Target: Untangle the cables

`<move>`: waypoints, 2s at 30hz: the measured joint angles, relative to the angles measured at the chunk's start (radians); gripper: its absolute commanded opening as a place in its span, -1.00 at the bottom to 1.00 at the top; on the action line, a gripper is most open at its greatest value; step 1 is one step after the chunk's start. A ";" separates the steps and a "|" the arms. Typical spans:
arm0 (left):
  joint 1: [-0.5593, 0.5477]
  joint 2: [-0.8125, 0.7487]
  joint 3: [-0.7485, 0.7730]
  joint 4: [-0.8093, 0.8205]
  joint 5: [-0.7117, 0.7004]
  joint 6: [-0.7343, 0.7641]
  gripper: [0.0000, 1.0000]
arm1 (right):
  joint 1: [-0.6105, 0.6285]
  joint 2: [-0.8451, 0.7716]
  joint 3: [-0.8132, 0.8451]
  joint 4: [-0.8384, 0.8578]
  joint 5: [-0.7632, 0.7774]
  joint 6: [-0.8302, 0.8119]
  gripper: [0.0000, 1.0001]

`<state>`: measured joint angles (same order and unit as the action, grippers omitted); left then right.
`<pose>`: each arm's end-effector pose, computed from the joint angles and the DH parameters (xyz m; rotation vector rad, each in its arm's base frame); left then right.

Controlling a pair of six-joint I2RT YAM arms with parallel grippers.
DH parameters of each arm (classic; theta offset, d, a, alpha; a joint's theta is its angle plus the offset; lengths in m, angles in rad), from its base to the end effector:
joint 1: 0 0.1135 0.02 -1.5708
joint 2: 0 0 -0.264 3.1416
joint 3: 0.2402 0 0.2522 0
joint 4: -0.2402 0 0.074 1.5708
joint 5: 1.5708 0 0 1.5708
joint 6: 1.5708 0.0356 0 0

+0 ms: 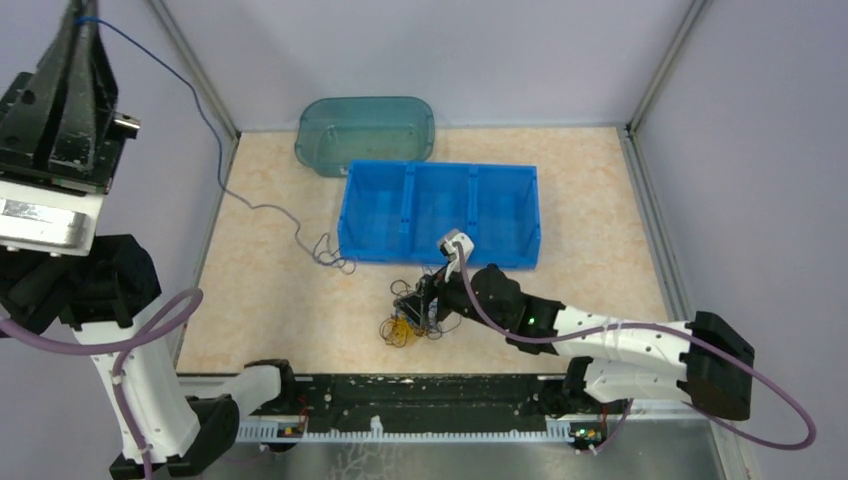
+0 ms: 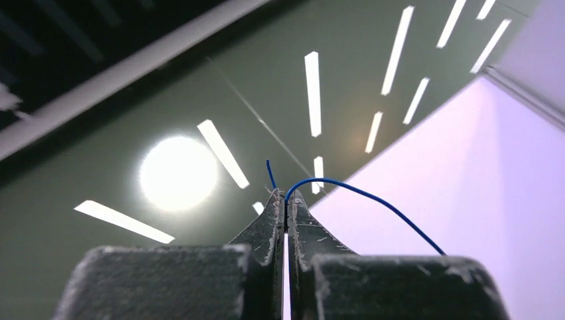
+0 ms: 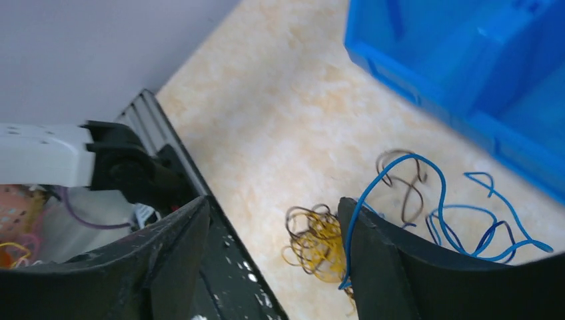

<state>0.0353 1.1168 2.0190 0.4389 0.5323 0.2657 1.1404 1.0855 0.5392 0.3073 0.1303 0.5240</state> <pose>0.0334 -0.0169 0.6821 0.5534 0.1622 0.2315 0.1058 0.2194 0.2451 -0.4931 1.8765 1.0405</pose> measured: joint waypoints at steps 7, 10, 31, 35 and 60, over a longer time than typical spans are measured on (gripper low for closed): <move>0.000 -0.045 -0.093 -0.072 0.146 -0.062 -1.00 | 0.000 -0.076 0.173 -0.082 -0.108 -0.072 0.63; 0.000 -0.060 -0.122 -0.080 0.181 -0.087 -1.00 | 0.000 -0.098 0.231 -0.112 -0.138 -0.098 0.65; 0.002 -0.109 -0.181 -0.096 0.282 -0.206 -1.00 | 0.070 0.201 0.604 -0.110 -0.345 -0.184 0.78; 0.006 -0.123 -0.208 -0.099 0.291 -0.214 -1.00 | 0.073 0.250 0.651 -0.065 -0.394 -0.183 0.69; 0.006 -0.204 -0.521 -0.287 0.280 -0.182 -1.00 | -0.118 0.369 0.697 -0.066 -0.179 -0.181 -0.04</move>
<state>0.0418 0.9131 1.4975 0.1516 0.8124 0.0834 1.0222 1.4540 1.2358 0.2413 -0.0483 0.3431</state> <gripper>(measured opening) 0.008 0.193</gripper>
